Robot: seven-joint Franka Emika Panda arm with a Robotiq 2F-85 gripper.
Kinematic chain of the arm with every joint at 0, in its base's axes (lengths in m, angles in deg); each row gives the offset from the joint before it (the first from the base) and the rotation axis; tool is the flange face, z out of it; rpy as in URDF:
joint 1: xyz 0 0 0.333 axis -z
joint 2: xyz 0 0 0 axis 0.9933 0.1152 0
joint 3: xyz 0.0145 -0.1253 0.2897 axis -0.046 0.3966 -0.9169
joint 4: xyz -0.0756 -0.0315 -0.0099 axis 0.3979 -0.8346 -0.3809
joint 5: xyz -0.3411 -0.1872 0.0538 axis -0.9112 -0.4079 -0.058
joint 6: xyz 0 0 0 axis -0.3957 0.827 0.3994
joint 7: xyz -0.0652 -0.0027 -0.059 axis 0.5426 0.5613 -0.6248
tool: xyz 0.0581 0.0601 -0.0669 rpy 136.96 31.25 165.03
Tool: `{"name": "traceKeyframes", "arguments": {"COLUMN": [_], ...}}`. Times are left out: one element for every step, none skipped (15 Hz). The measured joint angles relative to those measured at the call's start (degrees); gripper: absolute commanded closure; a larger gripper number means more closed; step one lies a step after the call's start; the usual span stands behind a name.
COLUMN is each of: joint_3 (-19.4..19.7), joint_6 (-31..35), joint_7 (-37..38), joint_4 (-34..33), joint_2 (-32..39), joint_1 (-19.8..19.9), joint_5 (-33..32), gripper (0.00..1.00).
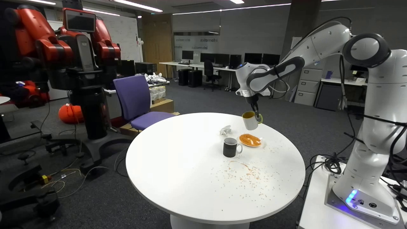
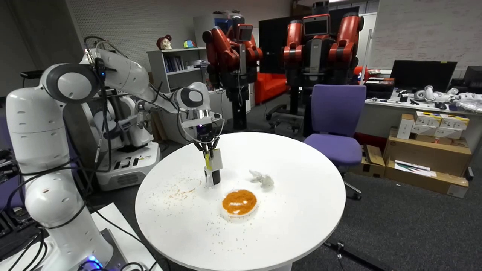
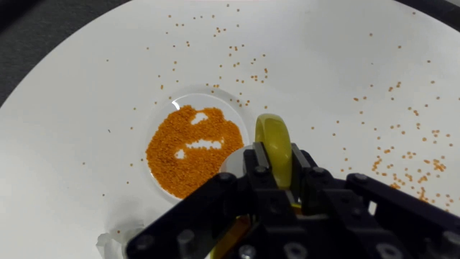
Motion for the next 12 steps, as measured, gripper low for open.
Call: {"name": "traceKeyframes", "arguments": {"joint_3": [0.01, -0.01, -0.01, -0.03, -0.01, -0.02, -0.02, -0.02, -0.01, -0.02, -0.02, -0.02], "joint_6": [0.00, 0.00, 0.02, 0.17, 0.44, 0.79, 1.19, 1.62, 2.12, 2.84, 3.52, 4.29], "joint_7": [1.10, 2.32, 3.60, 5.05, 6.83, 8.97, 11.19, 13.35, 15.61, 17.77, 19.80, 21.57], "joint_4": [-0.74, -1.44, -1.98, -2.37, -2.58, -2.64, -2.65, -2.64, -2.60, -2.54, -2.50, -2.43], "joint_2": [1.55, 3.21, 4.78, 6.16, 7.27, 8.13, 8.75, 9.22, 9.55, 9.77, 9.97, 10.15], "joint_1": [-0.53, -1.25, -2.09, -2.97, -3.85, -4.71, -5.45, -6.08, -6.61, -6.95, -7.20, -7.30], "joint_5": [-2.28, -4.73, -7.20, -9.78, -12.43, -15.19, -17.69, -19.92, -22.04, -23.79, -25.19, -26.07], "gripper": [0.95, 0.95, 0.95, 0.95, 0.95, 0.95, 0.95, 0.95, 0.95, 0.95, 0.95, 0.95]}}
